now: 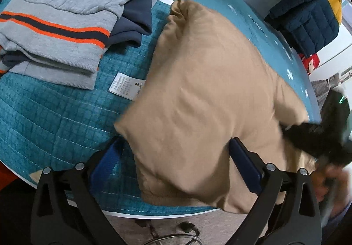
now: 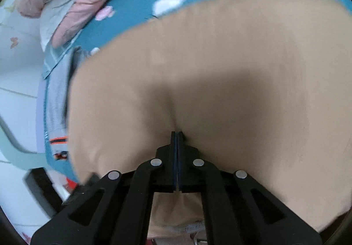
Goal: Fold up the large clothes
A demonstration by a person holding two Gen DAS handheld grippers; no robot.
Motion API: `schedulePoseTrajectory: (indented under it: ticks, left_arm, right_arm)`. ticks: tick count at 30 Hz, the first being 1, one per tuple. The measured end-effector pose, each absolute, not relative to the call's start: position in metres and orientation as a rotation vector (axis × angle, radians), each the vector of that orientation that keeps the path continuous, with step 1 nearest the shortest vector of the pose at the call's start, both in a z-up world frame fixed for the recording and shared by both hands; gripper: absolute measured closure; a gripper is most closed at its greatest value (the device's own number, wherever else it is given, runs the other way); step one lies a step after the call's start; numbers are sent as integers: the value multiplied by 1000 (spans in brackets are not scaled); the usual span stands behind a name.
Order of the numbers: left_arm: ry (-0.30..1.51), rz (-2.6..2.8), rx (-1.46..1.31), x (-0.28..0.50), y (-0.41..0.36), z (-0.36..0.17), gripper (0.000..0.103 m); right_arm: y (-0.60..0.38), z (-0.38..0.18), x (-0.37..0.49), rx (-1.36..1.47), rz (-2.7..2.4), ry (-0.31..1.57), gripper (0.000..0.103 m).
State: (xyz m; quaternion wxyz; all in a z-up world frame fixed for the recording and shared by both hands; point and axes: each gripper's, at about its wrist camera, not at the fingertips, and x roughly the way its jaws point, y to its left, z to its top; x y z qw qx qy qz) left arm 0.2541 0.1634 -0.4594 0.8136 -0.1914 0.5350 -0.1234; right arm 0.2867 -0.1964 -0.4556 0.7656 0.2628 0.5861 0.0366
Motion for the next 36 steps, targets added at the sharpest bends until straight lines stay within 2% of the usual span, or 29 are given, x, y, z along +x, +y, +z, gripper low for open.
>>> schedulePoseTrajectory:
  ticks: [4, 8, 12, 17, 19, 20, 24, 29, 32, 36]
  left_arm:
    - [1133, -270, -475, 252, 174, -457, 6]
    - [1124, -273, -552, 248, 185, -458, 6]
    - [1123, -276, -555, 247, 187, -457, 6]
    - [1124, -271, -544, 246, 186, -457, 6]
    - [1123, -272, -550, 247, 183, -457, 6]
    - [1121, -274, -552, 246, 184, -457, 6]
    - [1124, -276, -541, 247, 181, -457, 6]
    - [1137, -277, -554, 247, 183, -457, 6]
    - [1139, -280, -568, 249, 185, -458, 6]
    - [1145, -272, -566, 251, 183, -458, 5]
  right_arm:
    - [-185, -447, 285, 494, 48, 1249, 103]
    - [-180, -436, 262, 520, 64, 1303, 103]
    - [-181, -457, 237, 553, 60, 1348, 103]
    - [-171, -459, 247, 501, 50, 1354, 103]
    - [-181, -443, 250, 597, 59, 1376, 101]
    - [-188, -428, 255, 631, 63, 1335, 97]
    - [-206, -390, 305, 587, 25, 1206, 97]
    - [-219, -415, 381, 630, -11, 1277, 97]
    - [-212, -423, 405, 531, -56, 1291, 100]
    - [-216, -453, 414, 541, -82, 1351, 103]
